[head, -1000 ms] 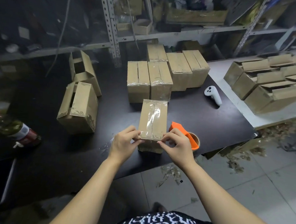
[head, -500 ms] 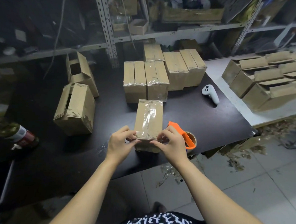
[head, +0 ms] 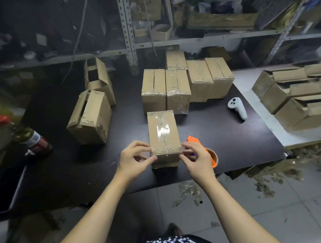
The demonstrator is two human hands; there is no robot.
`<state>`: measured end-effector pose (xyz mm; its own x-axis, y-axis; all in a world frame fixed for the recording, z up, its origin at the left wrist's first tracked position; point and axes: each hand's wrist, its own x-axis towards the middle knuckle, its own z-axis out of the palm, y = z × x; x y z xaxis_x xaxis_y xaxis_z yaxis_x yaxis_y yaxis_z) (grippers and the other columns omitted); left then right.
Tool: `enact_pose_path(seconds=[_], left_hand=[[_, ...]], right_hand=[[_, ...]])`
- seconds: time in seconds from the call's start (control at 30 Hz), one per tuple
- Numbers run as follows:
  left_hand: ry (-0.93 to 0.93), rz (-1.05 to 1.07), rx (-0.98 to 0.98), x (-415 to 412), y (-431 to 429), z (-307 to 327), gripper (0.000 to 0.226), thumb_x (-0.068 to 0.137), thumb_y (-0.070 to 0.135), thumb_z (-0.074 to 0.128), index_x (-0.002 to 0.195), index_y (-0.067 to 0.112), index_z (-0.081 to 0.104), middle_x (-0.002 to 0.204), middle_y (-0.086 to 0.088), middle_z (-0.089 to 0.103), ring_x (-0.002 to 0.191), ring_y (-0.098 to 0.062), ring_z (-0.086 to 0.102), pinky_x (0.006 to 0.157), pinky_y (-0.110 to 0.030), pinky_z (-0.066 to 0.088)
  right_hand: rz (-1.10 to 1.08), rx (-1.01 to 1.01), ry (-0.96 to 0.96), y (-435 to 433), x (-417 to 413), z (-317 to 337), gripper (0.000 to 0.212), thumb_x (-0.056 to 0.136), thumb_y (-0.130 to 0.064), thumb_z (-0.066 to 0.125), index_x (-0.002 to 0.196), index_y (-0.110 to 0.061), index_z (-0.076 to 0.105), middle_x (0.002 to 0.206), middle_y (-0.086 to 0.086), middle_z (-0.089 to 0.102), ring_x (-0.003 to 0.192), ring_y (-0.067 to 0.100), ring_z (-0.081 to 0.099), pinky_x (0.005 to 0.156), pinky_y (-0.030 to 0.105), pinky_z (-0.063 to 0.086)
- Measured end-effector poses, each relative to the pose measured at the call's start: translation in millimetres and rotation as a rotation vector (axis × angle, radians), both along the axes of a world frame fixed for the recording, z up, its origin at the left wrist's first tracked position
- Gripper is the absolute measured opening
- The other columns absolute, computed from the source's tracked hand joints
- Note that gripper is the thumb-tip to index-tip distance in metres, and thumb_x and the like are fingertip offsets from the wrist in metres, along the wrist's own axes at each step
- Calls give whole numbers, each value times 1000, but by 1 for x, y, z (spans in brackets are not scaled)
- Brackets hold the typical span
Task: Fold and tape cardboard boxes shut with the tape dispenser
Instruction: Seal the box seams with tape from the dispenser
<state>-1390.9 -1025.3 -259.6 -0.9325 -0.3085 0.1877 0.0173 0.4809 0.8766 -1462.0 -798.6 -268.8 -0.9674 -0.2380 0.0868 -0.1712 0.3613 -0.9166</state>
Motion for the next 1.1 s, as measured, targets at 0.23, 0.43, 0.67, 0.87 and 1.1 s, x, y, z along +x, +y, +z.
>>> enact_pose_path(seconds=[0.23,0.43,0.67,0.87,1.1], left_hand=[[-176,136,66,-6,16,7,53,78,26,88,127,22,69,117,11,66,81,-1,66,71,-15,55],[-206,222,58,-34,12,11,48,87,24,80,133,16,66,121,12,66,106,-3,63,95,-17,49],[-299,248,-26,-87,-5,23,56,92,22,76,143,11,56,143,-1,60,133,-13,51,100,-11,30],[-344,259,-74,-116,-18,28,57,92,22,75,145,11,55,147,-3,57,139,-18,48,104,-15,28],[-352,267,-33,-120,-29,28,58,92,27,75,145,15,56,147,2,57,140,-13,47,109,-16,29]], right_hand=[[9,-19,-137,-15,-3,3,41,87,-23,82,127,-22,71,113,-19,70,104,-12,63,85,4,49],[45,-20,-166,-37,-33,9,41,91,-22,79,130,-20,69,120,-13,71,108,-3,64,95,11,50],[23,37,-186,-64,-83,17,36,89,-20,79,124,-16,71,115,-5,74,99,0,63,85,3,45],[21,67,-222,-86,-111,21,37,92,-13,75,128,-9,69,120,4,74,95,3,60,65,-10,32],[35,137,-227,-98,-120,26,37,93,-14,73,129,-12,67,121,1,73,95,4,57,69,-4,34]])
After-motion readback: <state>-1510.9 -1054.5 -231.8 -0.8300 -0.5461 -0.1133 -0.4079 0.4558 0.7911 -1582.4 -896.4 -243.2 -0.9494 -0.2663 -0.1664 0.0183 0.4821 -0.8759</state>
